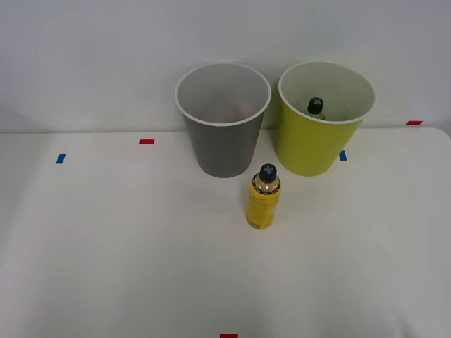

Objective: Put cans in the gray bin, plastic bottles in the light green bin

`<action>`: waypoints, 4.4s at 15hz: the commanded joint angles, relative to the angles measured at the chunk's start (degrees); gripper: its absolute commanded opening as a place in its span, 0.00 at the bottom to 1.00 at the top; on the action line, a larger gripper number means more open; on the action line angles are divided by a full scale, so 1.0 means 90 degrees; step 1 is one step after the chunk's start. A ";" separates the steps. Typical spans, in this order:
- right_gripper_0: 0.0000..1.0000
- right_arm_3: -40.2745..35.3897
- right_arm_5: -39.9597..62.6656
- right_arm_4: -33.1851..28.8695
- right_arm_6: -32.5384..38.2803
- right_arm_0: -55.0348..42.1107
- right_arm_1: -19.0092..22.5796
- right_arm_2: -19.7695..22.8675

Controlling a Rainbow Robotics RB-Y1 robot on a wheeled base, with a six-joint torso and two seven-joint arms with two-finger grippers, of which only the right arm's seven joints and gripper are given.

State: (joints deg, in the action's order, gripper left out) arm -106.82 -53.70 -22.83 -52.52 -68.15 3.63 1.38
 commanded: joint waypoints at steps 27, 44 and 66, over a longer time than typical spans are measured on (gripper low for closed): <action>1.00 0.0092 -0.0010 -0.0090 -0.1273 0.0004 0.0007 0.0130; 1.00 0.0092 -0.0010 -0.0090 -0.1273 0.0004 0.0007 0.0130; 1.00 0.0092 -0.0010 -0.0090 -0.1273 0.0004 0.0007 0.0130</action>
State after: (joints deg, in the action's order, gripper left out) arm -106.00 -53.79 -23.64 -63.98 -68.12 3.69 2.55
